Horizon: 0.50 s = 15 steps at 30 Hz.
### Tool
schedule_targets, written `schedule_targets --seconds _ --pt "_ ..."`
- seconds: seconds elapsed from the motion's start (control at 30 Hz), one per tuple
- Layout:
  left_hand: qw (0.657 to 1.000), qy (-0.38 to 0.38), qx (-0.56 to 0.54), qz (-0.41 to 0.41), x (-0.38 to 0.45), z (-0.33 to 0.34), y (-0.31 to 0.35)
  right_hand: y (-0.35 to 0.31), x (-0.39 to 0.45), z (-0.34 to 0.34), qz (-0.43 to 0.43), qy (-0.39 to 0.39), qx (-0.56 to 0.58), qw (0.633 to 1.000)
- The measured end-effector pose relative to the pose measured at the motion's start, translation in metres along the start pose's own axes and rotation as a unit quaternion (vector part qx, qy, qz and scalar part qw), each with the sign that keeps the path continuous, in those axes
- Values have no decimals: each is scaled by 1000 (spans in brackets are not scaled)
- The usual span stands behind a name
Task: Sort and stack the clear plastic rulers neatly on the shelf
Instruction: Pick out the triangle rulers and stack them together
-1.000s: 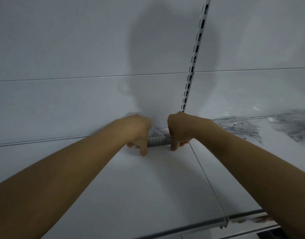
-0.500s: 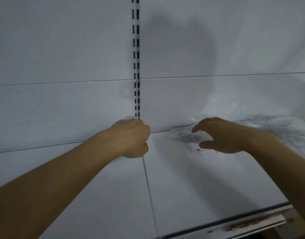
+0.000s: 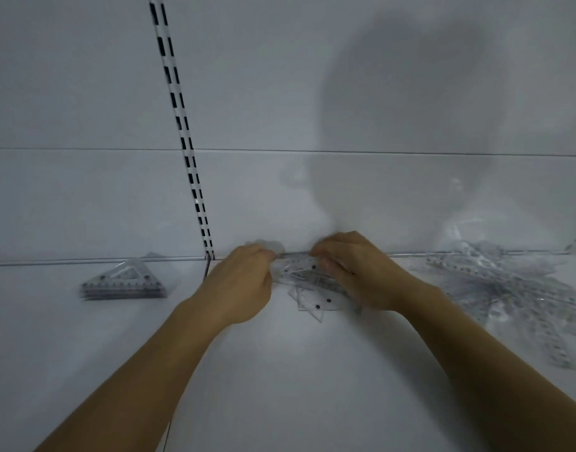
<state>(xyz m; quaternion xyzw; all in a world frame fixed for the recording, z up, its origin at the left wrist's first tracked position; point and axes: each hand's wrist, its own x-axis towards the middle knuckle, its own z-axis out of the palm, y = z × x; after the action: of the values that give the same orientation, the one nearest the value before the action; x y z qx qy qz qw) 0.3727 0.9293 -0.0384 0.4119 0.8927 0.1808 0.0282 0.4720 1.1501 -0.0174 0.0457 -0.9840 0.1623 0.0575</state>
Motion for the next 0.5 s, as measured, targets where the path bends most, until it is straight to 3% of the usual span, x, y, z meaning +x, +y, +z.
schedule_targets --seconds 0.1,0.27,0.5 --pt "999 39 -5 -4 -4 6 -1 9 0 10 14 -5 48 999" --pt "999 13 43 -2 -12 6 2 9 -4 13 -12 -24 23 999" --pt "998 23 55 5 -11 12 2 0 -1 31 -10 139 5 990"
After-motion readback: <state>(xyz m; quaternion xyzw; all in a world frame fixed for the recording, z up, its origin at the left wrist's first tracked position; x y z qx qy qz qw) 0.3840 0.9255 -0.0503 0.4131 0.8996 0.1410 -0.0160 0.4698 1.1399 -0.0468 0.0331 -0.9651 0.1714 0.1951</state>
